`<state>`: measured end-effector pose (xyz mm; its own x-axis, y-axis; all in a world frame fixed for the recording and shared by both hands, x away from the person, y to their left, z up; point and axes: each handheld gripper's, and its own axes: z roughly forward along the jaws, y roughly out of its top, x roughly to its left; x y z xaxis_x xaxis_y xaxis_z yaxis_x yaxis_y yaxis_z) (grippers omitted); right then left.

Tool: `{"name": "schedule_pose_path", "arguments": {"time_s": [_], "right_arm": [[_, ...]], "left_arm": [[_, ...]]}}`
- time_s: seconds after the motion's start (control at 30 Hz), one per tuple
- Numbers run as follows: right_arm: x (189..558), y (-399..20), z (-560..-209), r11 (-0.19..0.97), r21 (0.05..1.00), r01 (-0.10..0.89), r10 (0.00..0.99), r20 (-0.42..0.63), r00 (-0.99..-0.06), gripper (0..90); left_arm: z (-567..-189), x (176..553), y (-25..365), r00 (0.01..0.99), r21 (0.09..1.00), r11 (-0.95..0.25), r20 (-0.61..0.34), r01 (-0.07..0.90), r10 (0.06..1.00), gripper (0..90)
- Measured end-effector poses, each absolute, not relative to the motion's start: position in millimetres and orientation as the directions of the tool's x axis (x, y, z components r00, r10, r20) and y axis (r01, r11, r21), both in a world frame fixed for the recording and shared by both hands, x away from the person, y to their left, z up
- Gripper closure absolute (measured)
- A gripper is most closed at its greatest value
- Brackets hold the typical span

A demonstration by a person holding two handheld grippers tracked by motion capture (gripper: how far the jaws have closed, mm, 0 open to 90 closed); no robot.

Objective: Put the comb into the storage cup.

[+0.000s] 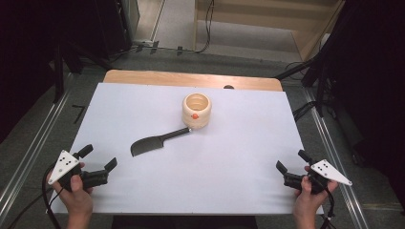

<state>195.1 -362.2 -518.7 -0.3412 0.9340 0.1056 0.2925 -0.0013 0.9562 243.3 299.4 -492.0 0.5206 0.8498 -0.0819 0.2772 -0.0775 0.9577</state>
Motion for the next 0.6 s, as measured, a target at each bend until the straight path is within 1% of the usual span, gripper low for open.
{"name": "schedule_pose_path", "arguments": {"time_s": [0.17, 0.3, 0.4, 0.53, 0.57, 0.6], "right_arm": [[195.1, -361.7, -516.6, 0.012, 0.954, 0.3, 0.941, 0.091, -0.327, 0.0], [195.8, -357.0, -514.2, 0.046, 0.95, 0.309, 0.941, 0.062, -0.331, 0.0], [196.8, -348.9, -505.0, 0.084, 0.949, 0.303, 0.934, 0.031, -0.356, 0.0], [198.6, -343.0, -495.9, 0.103, 0.951, 0.293, 0.928, 0.015, -0.373, 0.0], [201.3, -338.5, -491.3, 0.123, 0.948, 0.293, 0.913, 0.008, -0.408, 0.0], [202.5, -335.7, -489.1, 0.14, 0.946, 0.292, 0.907, -0.005, -0.421, 0.0]], "left_arm": [[-492.1, 241.9, 299.4, 0.52, 0.959, -0.077, -0.08, 0.274, 0.85, 0.0], [-492.0, 240.2, 299.3, 0.521, 0.959, -0.083, -0.074, 0.272, 0.85, 0.0], [-492.0, 239.8, 299.5, 0.52, 0.959, -0.078, -0.078, 0.272, 0.85, 0.0], [-492.1, 239.6, 300.2, 0.521, 0.959, -0.073, -0.083, 0.272, 0.849, 0.0], [-492.2, 239.7, 300.5, 0.522, 0.96, -0.07, -0.085, 0.271, 0.848, 0.0], [-492.2, 239.8, 300.5, 0.522, 0.96, -0.07, -0.086, 0.271, 0.848, 0.0]]}}
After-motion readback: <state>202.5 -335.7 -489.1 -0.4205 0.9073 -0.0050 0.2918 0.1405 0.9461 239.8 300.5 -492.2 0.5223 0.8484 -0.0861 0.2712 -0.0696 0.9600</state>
